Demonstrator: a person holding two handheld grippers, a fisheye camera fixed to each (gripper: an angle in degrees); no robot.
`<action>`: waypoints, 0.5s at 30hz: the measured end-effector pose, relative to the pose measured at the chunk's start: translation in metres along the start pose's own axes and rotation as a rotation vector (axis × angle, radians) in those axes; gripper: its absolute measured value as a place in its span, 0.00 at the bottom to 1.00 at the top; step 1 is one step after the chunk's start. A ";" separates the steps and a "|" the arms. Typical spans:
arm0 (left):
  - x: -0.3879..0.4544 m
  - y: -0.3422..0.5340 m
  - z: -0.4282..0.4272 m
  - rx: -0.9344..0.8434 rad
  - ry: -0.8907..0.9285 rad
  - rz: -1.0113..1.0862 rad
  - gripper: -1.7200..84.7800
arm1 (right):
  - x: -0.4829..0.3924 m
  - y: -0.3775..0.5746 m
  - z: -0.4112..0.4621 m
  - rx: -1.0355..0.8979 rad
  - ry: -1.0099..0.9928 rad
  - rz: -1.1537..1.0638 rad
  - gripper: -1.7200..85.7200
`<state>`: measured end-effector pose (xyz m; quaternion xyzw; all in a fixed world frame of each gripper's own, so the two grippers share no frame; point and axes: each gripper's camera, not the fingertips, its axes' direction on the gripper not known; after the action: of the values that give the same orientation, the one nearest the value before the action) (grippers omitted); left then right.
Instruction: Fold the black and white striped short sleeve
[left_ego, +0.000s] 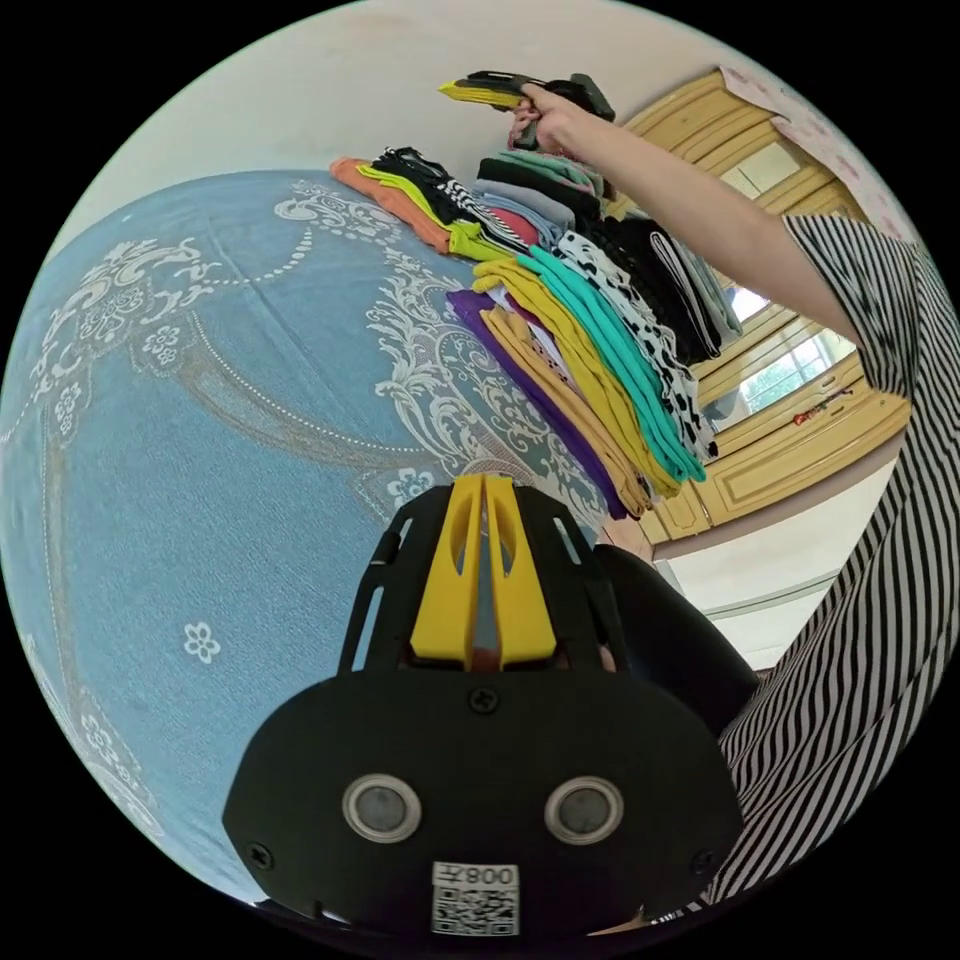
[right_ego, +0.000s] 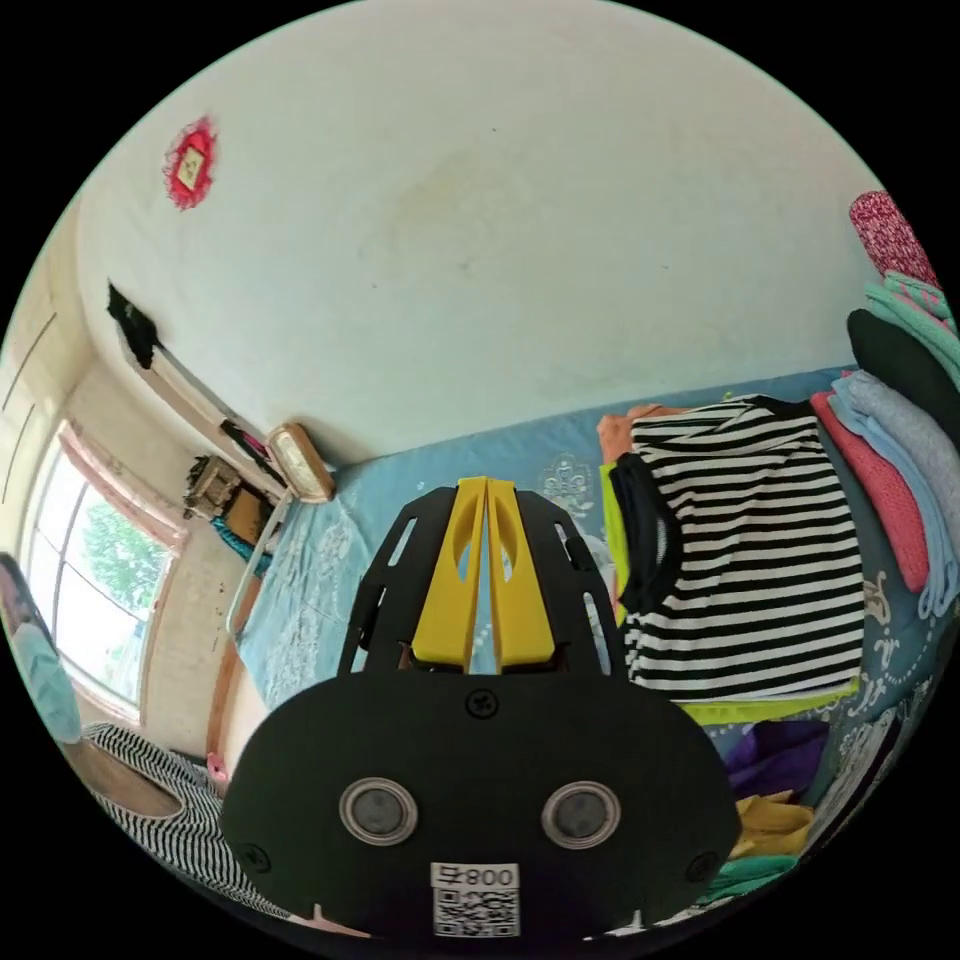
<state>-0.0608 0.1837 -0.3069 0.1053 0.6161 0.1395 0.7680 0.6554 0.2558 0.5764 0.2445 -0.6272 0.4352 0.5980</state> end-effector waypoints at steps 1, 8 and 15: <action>-0.001 -0.002 -0.008 0.015 0.002 -0.012 0.02 | -0.018 0.010 -0.006 -0.001 -0.090 -0.039 0.02; 0.003 -0.013 -0.113 0.138 -0.055 -0.092 0.02 | -0.095 0.075 -0.007 -0.048 0.235 -0.232 0.04; 0.001 -0.027 -0.135 0.077 -0.139 -0.154 0.02 | 0.004 0.048 0.058 -0.082 0.348 -0.005 0.13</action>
<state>-0.1899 0.1576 -0.3460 0.0965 0.5726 0.0484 0.8127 0.5841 0.2319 0.5734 0.1421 -0.5308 0.4434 0.7081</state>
